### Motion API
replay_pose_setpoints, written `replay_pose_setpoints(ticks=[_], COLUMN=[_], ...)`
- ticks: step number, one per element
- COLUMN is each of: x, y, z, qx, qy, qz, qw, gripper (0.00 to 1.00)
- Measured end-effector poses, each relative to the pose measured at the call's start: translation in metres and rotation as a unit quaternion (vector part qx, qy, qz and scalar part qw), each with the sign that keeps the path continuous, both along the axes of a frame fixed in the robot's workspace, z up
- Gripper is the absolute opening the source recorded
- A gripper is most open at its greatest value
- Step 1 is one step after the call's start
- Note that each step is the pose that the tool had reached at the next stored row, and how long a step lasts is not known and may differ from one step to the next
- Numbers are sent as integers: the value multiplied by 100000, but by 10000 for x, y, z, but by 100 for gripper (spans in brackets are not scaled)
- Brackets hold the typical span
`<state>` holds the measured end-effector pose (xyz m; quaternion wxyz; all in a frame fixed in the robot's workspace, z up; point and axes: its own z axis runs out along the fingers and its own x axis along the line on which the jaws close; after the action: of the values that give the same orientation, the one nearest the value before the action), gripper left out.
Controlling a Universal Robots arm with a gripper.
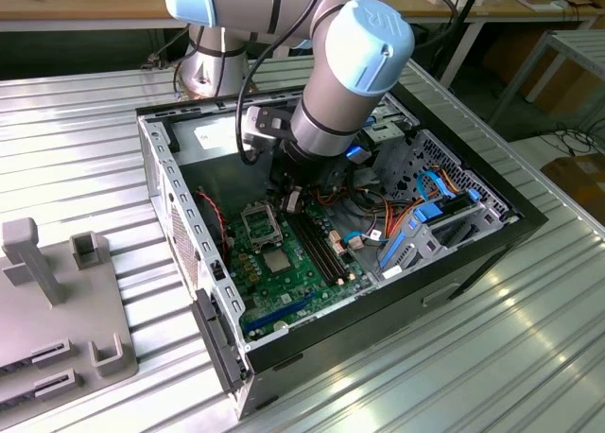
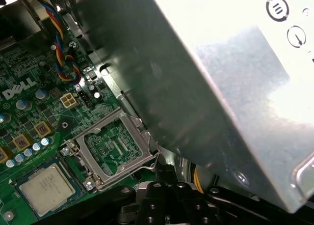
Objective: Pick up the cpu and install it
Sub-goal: 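Close the cpu cover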
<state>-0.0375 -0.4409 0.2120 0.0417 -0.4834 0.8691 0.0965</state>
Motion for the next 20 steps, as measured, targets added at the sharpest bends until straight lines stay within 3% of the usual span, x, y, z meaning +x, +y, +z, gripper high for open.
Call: replay_pose_setpoints(ticks=[14,20], x=[-12,-11], y=[-1,0], z=[47,86], qx=[-48,-496], qy=[5,7], qz=[209,222], qw=[100000,99999], gripper=[11,11])
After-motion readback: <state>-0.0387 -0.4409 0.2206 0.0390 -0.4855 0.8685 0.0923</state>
